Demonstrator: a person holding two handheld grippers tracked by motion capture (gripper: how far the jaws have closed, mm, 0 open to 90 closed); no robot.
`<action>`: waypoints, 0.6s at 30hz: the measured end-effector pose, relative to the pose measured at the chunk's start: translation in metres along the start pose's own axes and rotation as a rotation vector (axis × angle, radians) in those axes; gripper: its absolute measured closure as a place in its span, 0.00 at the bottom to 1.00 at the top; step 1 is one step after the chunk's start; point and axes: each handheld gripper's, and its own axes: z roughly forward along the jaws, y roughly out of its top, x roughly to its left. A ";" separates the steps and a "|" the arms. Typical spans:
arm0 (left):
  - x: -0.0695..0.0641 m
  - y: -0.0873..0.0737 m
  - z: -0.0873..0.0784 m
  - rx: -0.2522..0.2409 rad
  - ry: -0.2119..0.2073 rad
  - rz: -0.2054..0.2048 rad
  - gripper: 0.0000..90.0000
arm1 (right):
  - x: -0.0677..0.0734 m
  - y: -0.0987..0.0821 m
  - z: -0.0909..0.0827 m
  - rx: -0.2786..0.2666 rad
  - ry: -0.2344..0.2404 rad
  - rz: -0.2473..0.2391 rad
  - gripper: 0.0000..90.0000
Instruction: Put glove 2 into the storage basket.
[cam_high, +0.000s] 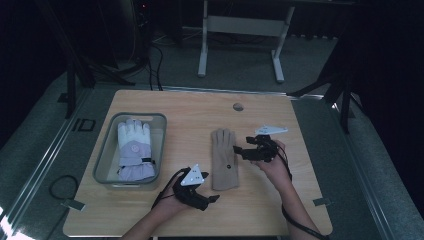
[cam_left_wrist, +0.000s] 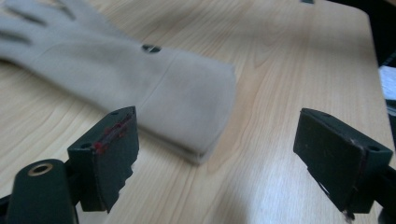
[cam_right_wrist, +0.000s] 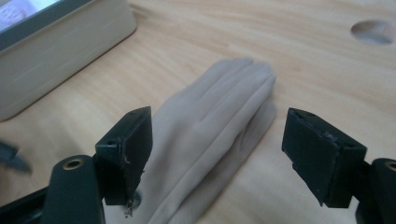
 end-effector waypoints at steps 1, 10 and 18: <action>0.001 0.001 0.002 0.001 -0.012 0.009 0.17 | -0.002 0.002 0.003 0.000 0.009 -0.006 0.30; 0.010 0.010 0.020 0.043 -0.032 0.032 0.25 | -0.015 0.005 0.037 0.076 0.023 0.053 0.33; 0.011 0.015 0.035 0.088 -0.043 0.058 0.27 | -0.026 -0.002 0.060 0.123 0.005 0.119 0.33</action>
